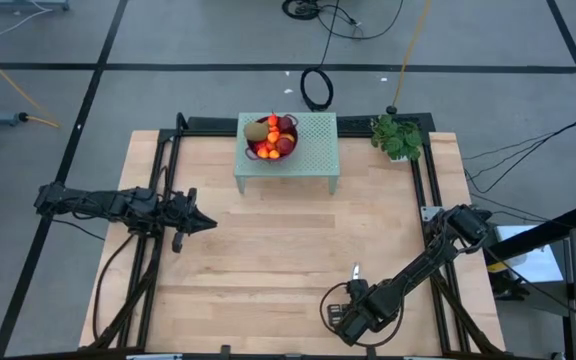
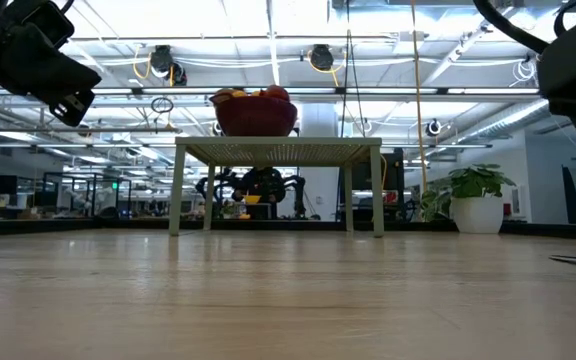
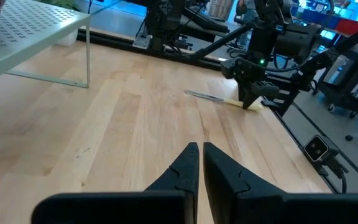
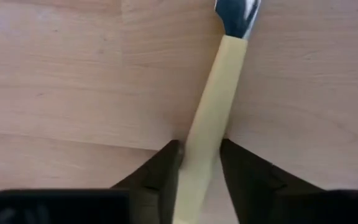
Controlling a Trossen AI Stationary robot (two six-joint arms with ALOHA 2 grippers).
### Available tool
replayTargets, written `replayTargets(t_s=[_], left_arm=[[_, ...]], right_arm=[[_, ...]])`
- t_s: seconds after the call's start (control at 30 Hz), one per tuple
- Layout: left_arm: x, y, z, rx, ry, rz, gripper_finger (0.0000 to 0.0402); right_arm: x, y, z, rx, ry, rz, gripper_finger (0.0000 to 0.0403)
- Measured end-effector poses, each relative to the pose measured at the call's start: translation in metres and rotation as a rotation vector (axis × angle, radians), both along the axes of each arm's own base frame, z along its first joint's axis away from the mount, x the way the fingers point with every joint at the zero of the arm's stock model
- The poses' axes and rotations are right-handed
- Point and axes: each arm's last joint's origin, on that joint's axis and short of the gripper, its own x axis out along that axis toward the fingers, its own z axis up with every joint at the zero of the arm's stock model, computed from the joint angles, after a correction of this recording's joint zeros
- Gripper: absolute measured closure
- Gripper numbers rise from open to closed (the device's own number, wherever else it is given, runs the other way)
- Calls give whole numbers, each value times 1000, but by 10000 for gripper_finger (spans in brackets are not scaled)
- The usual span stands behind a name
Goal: Pick & Place Fruit
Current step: Put the yellow knife on the shelf
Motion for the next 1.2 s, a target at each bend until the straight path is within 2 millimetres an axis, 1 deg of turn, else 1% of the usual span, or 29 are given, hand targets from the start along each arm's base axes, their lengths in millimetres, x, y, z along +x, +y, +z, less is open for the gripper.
replayTargets(t_s=[0.13, 0.2, 0.33, 0.5, 0.57, 0.73, 0.9, 1.03, 1.2], left_arm=[[0, 0, 0, 0, -1, 0, 380], [0, 0, 1, -1, -7, 0, 380], [1, 0, 3, -18, -33, 3, 380], [1, 0, 6, -51, -57, 8, 380], [1, 0, 6, -56, -56, 9, 380], [1, 0, 6, -78, -55, 15, 380], [1, 0, 6, -95, -52, 17, 380], [1, 0, 6, -97, -52, 18, 380], [1, 0, 6, -93, -53, 17, 380]], right_arm=[[1, -2, 0, -3, 4, 0, 328], [2, -3, 0, -1, 7, -2, 346], [3, -5, 2, 6, -1, 4, 348], [1, -10, 16, 5, -26, 6, 347], [-2, -13, 24, -7, -32, 7, 347], [-9, -21, 52, -2, -81, 2, 346], [-13, -31, 81, -41, -220, -3, 346], [-10, -47, 102, -88, -328, -5, 345], [-2, -80, 125, -160, -433, 26, 345]])
